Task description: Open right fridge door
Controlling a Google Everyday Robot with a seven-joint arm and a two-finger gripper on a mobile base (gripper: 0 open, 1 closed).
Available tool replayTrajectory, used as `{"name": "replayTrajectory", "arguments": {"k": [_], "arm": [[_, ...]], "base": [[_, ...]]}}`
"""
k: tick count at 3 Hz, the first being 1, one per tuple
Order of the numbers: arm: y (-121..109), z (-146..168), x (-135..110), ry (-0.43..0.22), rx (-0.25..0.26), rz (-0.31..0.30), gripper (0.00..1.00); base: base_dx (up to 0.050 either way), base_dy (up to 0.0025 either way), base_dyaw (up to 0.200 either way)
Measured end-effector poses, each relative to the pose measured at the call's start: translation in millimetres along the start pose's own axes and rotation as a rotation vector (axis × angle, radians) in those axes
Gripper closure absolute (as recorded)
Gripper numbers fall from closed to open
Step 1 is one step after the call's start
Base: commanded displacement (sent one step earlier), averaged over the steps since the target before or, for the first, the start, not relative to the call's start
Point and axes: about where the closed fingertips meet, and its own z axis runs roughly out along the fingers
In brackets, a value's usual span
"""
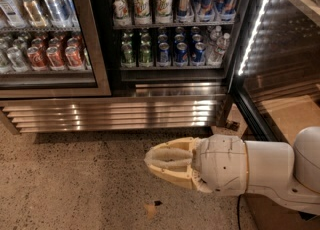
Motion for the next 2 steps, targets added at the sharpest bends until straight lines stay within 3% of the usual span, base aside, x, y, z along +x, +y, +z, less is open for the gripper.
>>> {"name": "replayTrajectory", "arguments": {"k": [2], "arm": [[0.0,0.0,0.0,0.0,0.0,0.0,0.35]], "base": [[0.0,0.0,0.0]]}}
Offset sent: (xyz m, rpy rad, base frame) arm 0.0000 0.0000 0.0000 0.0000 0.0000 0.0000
